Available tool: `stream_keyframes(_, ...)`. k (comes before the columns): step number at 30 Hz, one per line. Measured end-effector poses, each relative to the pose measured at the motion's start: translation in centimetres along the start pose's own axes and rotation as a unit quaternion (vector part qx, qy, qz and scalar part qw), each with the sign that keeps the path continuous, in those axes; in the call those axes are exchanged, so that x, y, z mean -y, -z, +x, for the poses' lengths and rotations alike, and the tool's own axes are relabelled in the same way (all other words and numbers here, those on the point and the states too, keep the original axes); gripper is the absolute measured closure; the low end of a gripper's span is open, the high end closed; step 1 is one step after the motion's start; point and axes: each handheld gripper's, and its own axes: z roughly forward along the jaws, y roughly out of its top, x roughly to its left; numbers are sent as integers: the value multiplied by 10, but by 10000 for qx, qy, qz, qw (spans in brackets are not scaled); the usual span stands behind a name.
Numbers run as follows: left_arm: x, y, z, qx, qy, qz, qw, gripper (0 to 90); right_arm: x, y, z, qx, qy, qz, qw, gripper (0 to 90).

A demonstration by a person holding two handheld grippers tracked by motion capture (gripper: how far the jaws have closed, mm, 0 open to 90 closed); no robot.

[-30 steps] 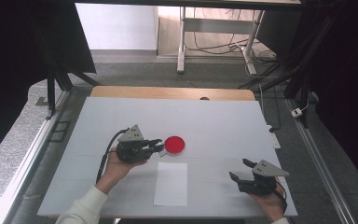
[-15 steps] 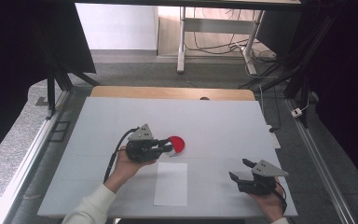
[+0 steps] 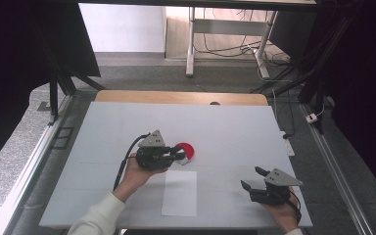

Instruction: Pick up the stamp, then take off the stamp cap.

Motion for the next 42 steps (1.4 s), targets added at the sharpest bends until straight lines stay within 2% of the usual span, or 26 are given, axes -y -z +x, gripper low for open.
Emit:
stream_keyframes(18, 1, -3, 0, 7, 20, 18, 10000, 750, -2, 1, 3, 60, 35, -40, 10000, 253)
stream_keyframes(34, 3, -5, -1, -9, 29, 26, 10000, 749, -12, -9, 17, -30, 44, -161, 9999, 261)
stream_keyframes(42, 3, -5, -1, 3, 19, 12, 10000, 749, -19, -17, 27, -72, -106, -292, 9995, 266)
